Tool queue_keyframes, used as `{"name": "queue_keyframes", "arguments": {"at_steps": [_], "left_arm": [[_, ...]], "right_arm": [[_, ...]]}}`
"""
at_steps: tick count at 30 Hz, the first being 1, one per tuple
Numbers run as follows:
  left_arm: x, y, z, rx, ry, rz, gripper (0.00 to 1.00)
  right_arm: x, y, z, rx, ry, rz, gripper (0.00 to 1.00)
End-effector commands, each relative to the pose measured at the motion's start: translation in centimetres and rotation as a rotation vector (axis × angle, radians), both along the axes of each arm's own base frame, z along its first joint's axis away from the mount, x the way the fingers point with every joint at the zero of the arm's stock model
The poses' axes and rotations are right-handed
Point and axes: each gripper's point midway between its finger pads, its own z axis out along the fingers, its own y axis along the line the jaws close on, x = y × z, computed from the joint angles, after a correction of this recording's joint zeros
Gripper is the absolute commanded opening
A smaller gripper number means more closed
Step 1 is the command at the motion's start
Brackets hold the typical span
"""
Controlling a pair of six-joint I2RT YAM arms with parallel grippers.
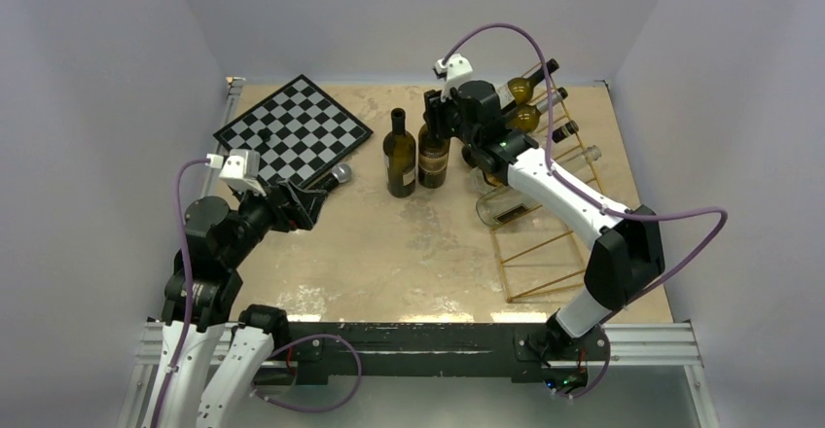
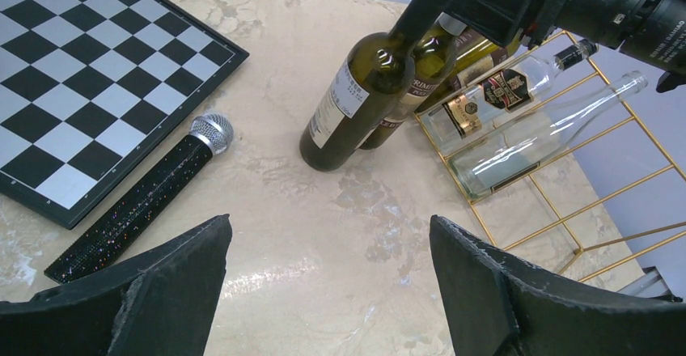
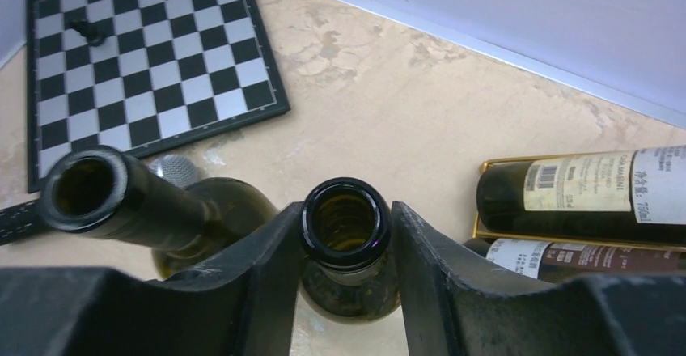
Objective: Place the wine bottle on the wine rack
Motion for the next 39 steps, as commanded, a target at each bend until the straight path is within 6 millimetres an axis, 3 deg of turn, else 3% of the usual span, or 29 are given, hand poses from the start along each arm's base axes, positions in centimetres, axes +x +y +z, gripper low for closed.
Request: {"name": "queue_keyframes", "arguments": {"at_steps": [1,4,7,11,19,23,30,39], "left_arm": [[0.3,-0.4,0.8,-0.022,-0.028,-0.014,0.96],[0.2,-0.4,0.8,-0.018,-0.028,-0.014,0.96],[0.2,-0.4,0.8,-0.017,-0.028,-0.014,0.96],[0.0,-0.4,0.9,-0.018,-0.029,-0.018,0.96],[-0.4,-0.4,1.2,-0.021,-0.031,-0.021,0.96],[-0.4,-0.4,1.0,-0.022,-0.029,-0.021,0.96],[-0.4,-0.5,0.6,-0.021,-0.026,-0.024,0.96],[-0.4,-0.5,0.5,-0.025,-0.026,-0.029,0.96]], "right_arm": [[1.2,-0.2,3.1,0.031,-0.093,-0.061,0.43],[1.0,0.0,3.6,0.039,-0.12,-0.056,0.29],[0.5,0.0,4.3,0.031,-0.131,-0.051,0.0],[-1.2,-0.2,6.4,0.061,-0.13,-0.037,0.0],[-6.3,-3.1,14.2,0.224,-0.138,-0.064,0.0],[-9.2,-4.7,15.3,0.246,-0.08,-0.065,0.0],[-14.4,-8.6,13.5,0.241,0.035,-0.105,0.0],[-19.2,-15.2,8.3,0.204,0.142,-0.306,0.0]]}}
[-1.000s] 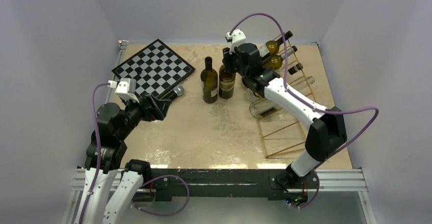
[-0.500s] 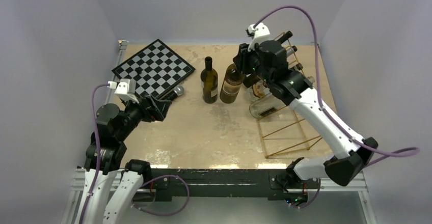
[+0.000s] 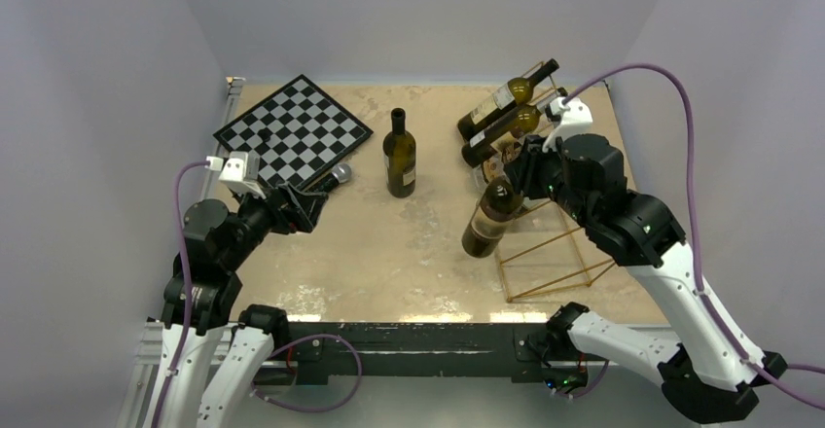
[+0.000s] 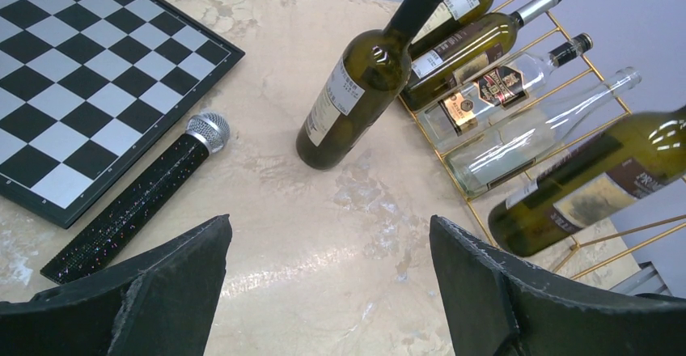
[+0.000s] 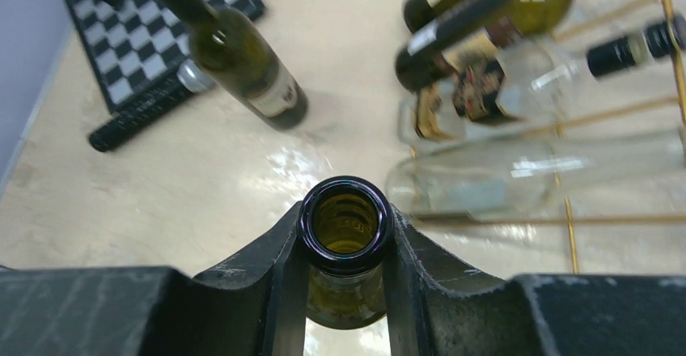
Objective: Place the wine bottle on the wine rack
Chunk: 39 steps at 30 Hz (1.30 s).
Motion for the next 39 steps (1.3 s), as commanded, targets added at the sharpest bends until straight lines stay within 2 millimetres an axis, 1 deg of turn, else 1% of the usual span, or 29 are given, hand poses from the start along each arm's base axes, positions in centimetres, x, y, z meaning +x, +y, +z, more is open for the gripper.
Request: {"name": "queue_keyframes", "arguments": {"at_steps": [1,5,7,13,18,24,30,37,39], "left_arm": [[-0.1,-0.5,0.5,-0.023,-0.025,-0.022,0.96],[-0.2,-0.6,0.5,-0.024,-0.026,-0.029,0.96],[-0.1,-0.8,0.4,-0.028,-0.022,-0.037,0.96],[0.1,-1.1,0.5,-0.036,-0.014,-0.051,0.96],[0.3,-1.1,0.3,-0.035,-0.003,-0.048,0.96],[0.4,-1.1,0.3,-0.034,-0.002,-0.05,0.96],[0.4,-0.8,0.0,-0.023,0.006,-0.034,0.96],[0.7,-1.1,-0.4,-0.028,0.019,-0.043,0.95],[0.7,-1.2,-0.5,-0.032,0.022,-0.051,0.96]], "right_arm": [[-1.7,-3.1,-0.8,0.051,0.019,-0.14,0.0],[-3.4,-5.4,-3.8,0.035,0.081,-0.219,0.0],[-4.0,-6.3,-4.8,0.032,0.097,-0.257,0.0],[-4.6,-8.9,-7.1,0.027,0.115,-0.405,0.0],[-4.7,-10.9,-7.8,0.037,0.086,-0.518,0.0],[-4.7,-11.6,-8.9,0.048,0.097,-0.577,0.0],[-5.3,-11.8,-10.6,0.066,0.14,-0.608,0.0],[-6.6,-12.5,-12.3,0.108,0.173,-0.648,0.19],[-7.1,-13.1,-12.9,0.122,0.184,-0.685,0.21]]}}
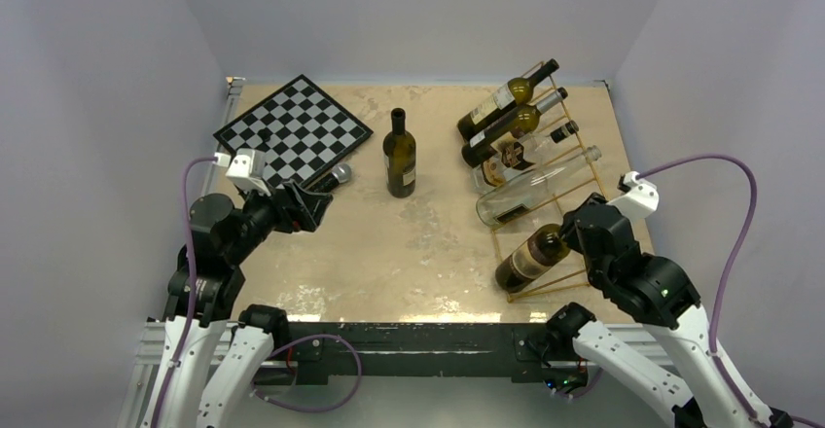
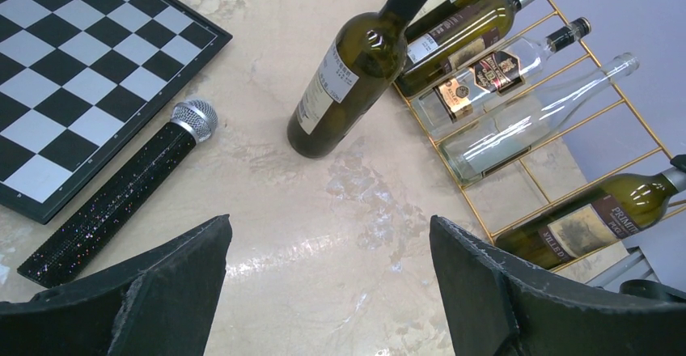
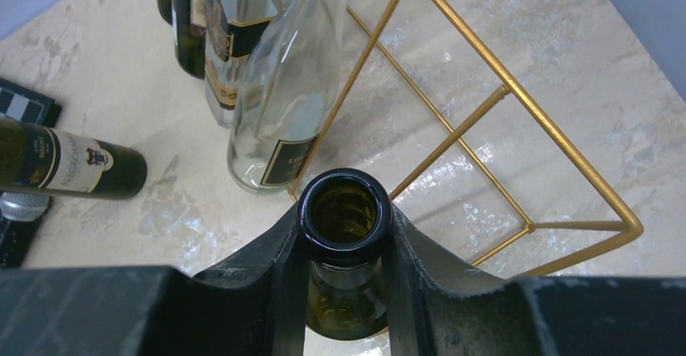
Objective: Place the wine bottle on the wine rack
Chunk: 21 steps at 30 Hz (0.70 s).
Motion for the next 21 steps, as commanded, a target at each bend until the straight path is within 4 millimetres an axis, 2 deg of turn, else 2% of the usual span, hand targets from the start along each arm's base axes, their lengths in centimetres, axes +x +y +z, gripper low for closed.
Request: {"name": "queue_keyframes", "arguments": {"at_steps": [1,6,9,13,17,21], "left_arm": [[0.5,-0.6,0.4,-0.025,-0.012,-0.017,0.95],[0.6,-0.6,0.3,-0.025,-0.008,-0.019,0.95],[0.7,-0.7,0.2,-0.026,-0.004,-0.02,0.95],[0.7,-0.8,0.2,-0.031,0.001,-0.026,0.95],[0.7,-0.9,0.1,-0.034,0.004,-0.032,0.95],[0.7,-0.9,0.0,-0.034,0.005,-0.034,0.95]], "right_arm": [[-1.1,-0.6,-2.3,0.08,0.044,-0.096,0.21],[-2.9,-2.7,-4.0,0.105,0.073,-0.233,0.24],[-3.6,-3.5,-4.8,0.113,0.071,-0.279,0.41],[-4.0,-4.1,-5.4,0.116,0.064,-0.311,0.47],[-4.1,-4.5,-5.2,0.104,0.065,-0.328,0.56],[-4.1,-4.7,-4.2,0.097,0.05,-0.326,0.64]]}}
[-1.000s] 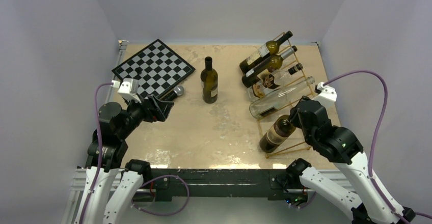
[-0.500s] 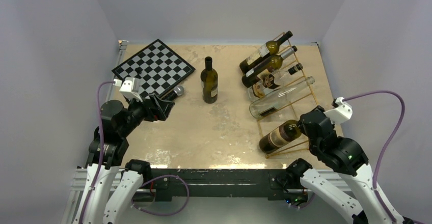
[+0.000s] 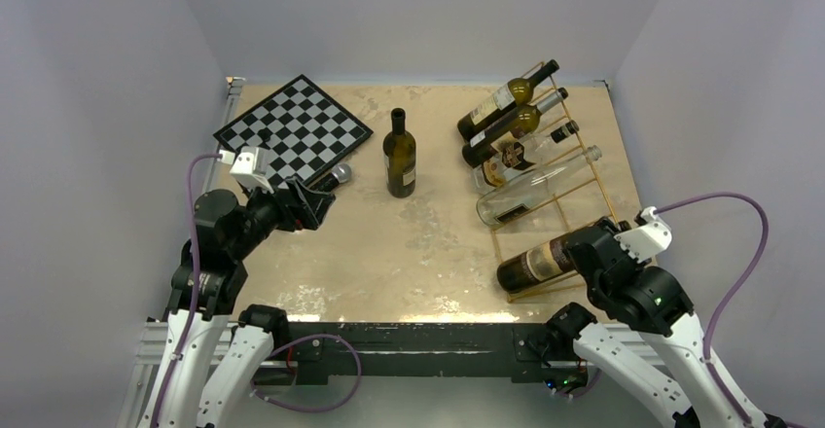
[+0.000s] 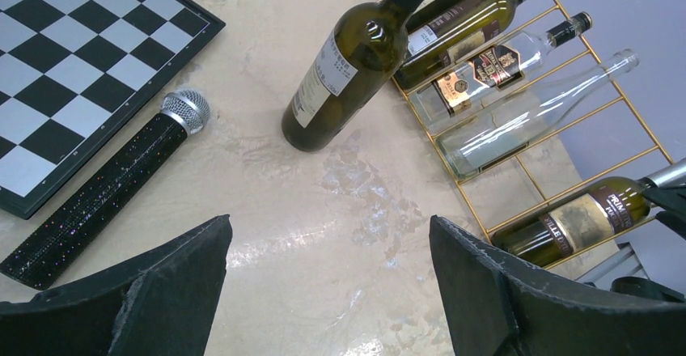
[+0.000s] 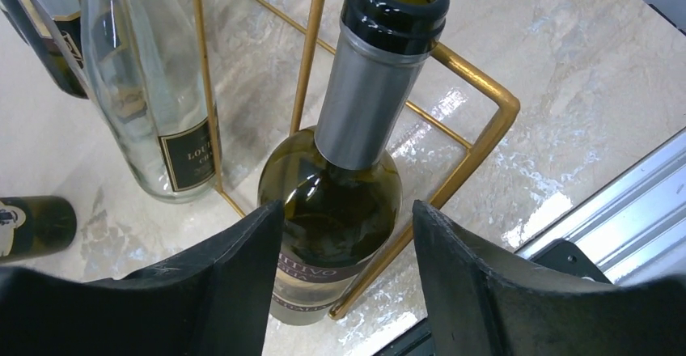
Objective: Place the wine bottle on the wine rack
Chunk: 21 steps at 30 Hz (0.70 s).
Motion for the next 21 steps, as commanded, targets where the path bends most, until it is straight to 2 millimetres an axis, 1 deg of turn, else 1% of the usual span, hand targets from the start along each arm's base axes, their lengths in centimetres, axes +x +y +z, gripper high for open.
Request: {"name": "queue_keyframes", "arguments": {"at_steps": [1,4,6,7,8,10,11,13,15,19,20,21], "left_arm": [[0.2,-0.5,0.7,-0.021,-0.029,-0.022,0.95],[0.2,-0.5,0.6,-0.022,-0.03,-0.022,0.95],[0.2,-0.5,0.7,-0.022,-0.033,-0.021,0.95],[0.1,-0.5,0.8,-0.021,-0.035,-0.02,0.95],[0.1,-0.4,0.8,-0.018,-0.037,-0.019,0.95],[0.0,-0.4,0.9,-0.015,-0.042,-0.017,0.95],[0.1,-0.3,0.9,-0.013,-0.042,-0.016,0.95],[0.0,-0.3,1.0,-0.015,-0.046,-0.015,0.95],[0.0,-0.3,1.0,-0.016,-0.046,-0.016,0.95],[-0.1,-0.3,1.0,-0.012,-0.046,-0.016,0.95],[-0.1,-0.3,1.0,-0.012,-0.046,-0.015,0.95],[-0.1,-0.3,1.0,-0.011,-0.046,-0.013,0.95]], "right_arm": [[0.0,-0.7,1.9,-0.001,-0.049,-0.036,0.65],[0.2,-0.4,3.4,0.003,-0.081,0.012,0.68],[0.8,0.6,4.9,0.002,-0.116,0.1,0.72],[1.2,1.3,6.1,-0.005,-0.146,0.171,0.72],[1.5,2.2,7.6,-0.002,-0.197,0.253,0.72],[2.3,5.4,10.6,-0.019,-0.315,0.493,0.73],[2.2,6.8,11.7,-0.01,-0.36,0.586,0.73],[2.1,8.9,13.9,-0.025,-0.431,0.727,0.76],[2.3,11.0,15.2,-0.042,-0.446,0.85,0.78],[3.2,15.5,16.2,-0.051,-0.408,1.076,0.81],[3.5,16.5,16.5,-0.043,-0.412,1.112,0.83],[3.9,17.4,16.7,-0.035,-0.416,1.141,0.87]]}}
